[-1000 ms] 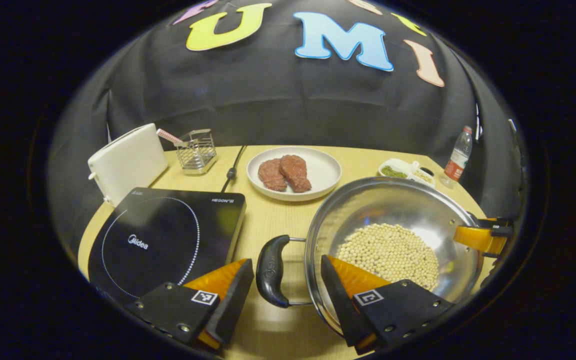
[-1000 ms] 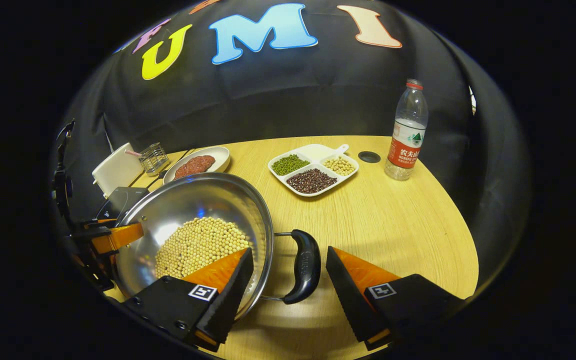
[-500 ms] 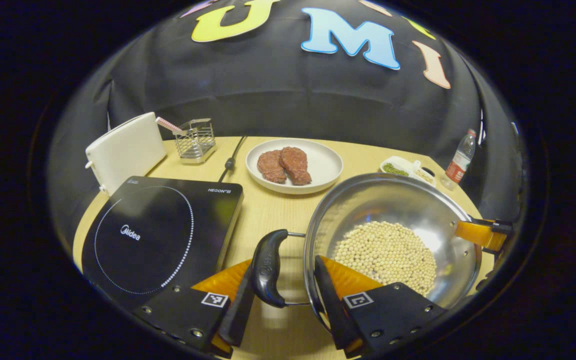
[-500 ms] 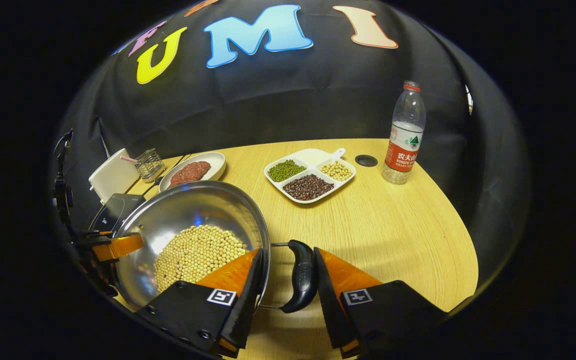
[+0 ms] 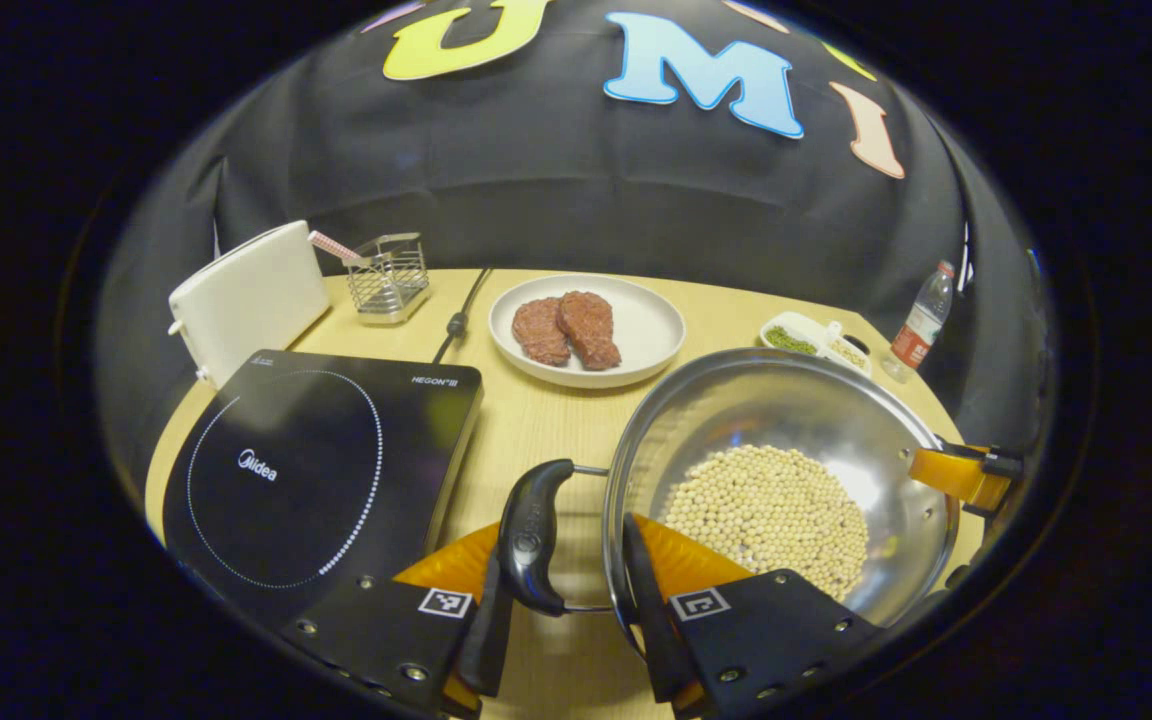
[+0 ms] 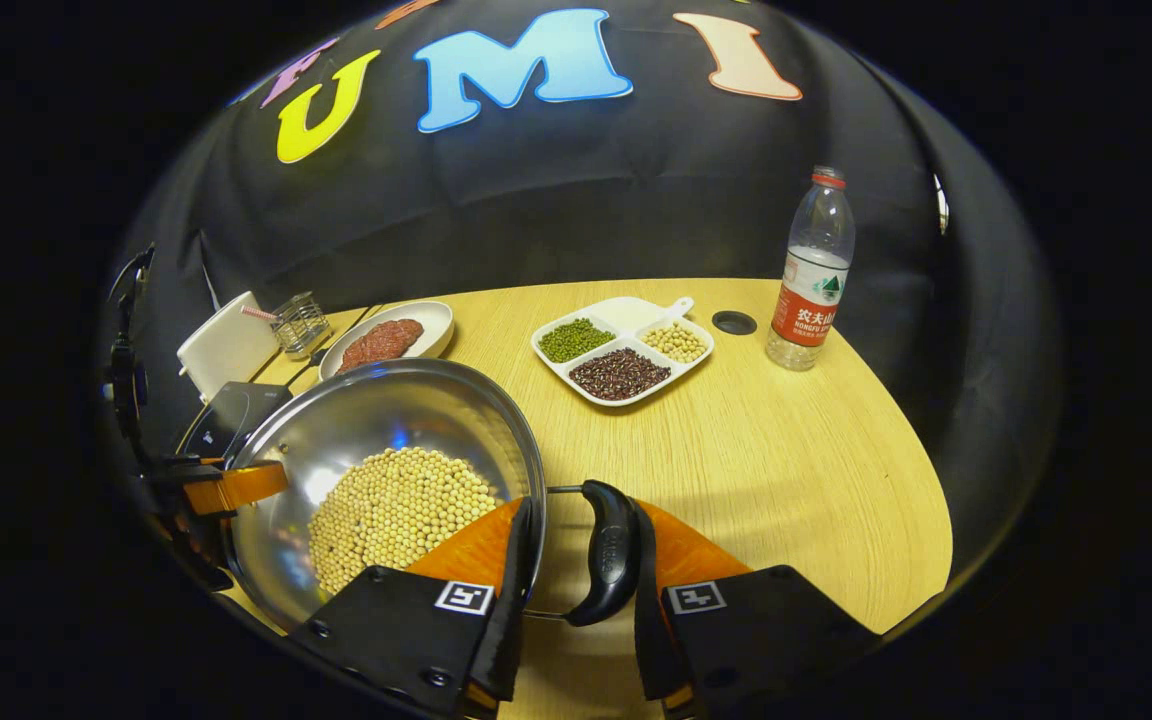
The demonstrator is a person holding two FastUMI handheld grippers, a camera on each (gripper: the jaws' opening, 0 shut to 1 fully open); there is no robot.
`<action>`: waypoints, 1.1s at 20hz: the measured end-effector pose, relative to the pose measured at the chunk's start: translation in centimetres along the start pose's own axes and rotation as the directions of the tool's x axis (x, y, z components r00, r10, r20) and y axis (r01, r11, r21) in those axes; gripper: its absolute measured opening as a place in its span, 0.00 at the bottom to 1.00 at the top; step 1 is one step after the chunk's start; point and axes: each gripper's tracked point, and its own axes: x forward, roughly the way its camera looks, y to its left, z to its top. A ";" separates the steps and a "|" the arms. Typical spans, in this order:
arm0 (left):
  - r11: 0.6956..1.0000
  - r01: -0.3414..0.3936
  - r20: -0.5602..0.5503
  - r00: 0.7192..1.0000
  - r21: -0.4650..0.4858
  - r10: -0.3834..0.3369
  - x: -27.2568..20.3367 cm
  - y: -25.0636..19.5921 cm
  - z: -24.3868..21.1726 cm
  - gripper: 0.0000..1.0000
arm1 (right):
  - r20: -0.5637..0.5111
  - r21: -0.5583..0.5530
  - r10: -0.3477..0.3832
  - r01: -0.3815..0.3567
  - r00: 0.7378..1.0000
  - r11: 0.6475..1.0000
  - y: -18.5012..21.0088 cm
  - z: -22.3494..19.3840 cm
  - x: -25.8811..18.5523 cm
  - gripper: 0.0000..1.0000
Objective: First push the handle of the pot to place it horizontally, then grasp the pot with both hands and set it on the induction cooktop.
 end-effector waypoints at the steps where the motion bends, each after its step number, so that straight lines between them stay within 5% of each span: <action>1: 1.000 0.002 -0.001 1.000 -0.003 -0.002 0.0 0.0 0.0 0.56 | 0.000 -0.001 -0.003 0.003 1.000 1.000 0.1 0.0 -0.3 0.46; 9: 0.999 0.044 0.050 0.998 0.031 -0.045 -2.9 1.6 2.1 0.57 | 0.035 0.023 -0.041 0.040 0.999 0.999 1.7 1.0 -4.7 0.49; 22: 0.994 0.091 0.088 0.991 0.060 -0.096 -8.1 9.0 3.7 0.59 | 0.091 0.071 -0.081 0.075 0.993 0.995 10.3 0.9 -9.2 0.49</action>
